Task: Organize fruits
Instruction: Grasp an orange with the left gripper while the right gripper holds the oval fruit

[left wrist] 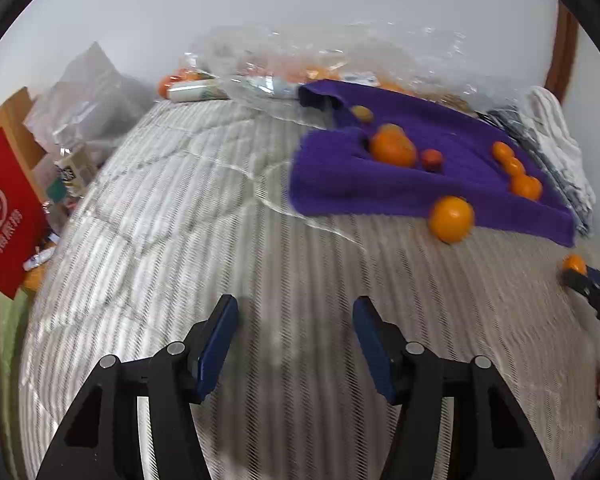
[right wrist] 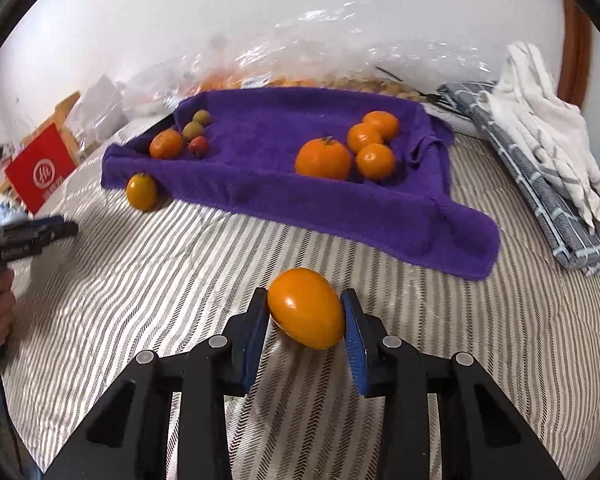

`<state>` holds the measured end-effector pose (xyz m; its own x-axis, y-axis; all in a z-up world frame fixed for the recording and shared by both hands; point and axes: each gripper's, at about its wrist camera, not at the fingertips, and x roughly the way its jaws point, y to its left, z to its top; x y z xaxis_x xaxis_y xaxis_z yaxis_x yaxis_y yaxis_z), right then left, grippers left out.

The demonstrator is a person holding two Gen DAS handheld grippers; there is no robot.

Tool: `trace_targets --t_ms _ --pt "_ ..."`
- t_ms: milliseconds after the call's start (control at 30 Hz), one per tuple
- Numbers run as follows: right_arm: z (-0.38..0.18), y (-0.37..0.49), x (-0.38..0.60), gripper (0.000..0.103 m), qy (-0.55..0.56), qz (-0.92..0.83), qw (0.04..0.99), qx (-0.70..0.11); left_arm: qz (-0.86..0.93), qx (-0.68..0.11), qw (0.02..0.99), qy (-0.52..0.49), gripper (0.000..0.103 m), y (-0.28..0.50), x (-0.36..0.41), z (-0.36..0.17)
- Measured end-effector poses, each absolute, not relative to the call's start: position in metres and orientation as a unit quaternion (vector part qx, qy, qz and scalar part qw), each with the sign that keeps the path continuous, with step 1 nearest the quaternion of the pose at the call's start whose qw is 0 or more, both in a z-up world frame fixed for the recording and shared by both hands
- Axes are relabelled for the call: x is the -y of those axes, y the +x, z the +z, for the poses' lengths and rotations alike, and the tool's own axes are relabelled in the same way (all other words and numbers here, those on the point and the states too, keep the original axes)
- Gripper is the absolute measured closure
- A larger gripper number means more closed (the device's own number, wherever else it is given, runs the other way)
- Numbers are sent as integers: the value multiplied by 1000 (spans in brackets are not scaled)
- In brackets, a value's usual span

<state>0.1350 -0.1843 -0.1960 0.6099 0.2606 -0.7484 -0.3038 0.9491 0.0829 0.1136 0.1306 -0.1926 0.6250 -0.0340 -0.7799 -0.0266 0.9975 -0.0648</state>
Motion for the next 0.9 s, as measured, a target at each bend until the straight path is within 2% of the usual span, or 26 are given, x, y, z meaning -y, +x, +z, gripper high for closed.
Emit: trace_targets --t_ms 133,300,600,767,800,900 --pt "-195 137 196 67 2 144 900 -410 -73 -442 891 -76 48 112 -107 -176" --pt "-195 137 196 67 4 137 901 -412 -70 -419 904 -53 48 132 -76 -157" --pt "-196 137 209 67 39 127 902 -411 -68 -432 896 -80 50 178 -56 -183" --pt "-197 139 212 67 53 127 900 -413 -59 -424 901 -66 62 181 -49 -193" --pt "-197 139 212 67 53 128 900 -414 -66 -422 902 -64 71 181 -48 -193" --pt "-198 140 211 67 52 133 899 -415 -78 -416 904 -59 71 177 -46 -192"
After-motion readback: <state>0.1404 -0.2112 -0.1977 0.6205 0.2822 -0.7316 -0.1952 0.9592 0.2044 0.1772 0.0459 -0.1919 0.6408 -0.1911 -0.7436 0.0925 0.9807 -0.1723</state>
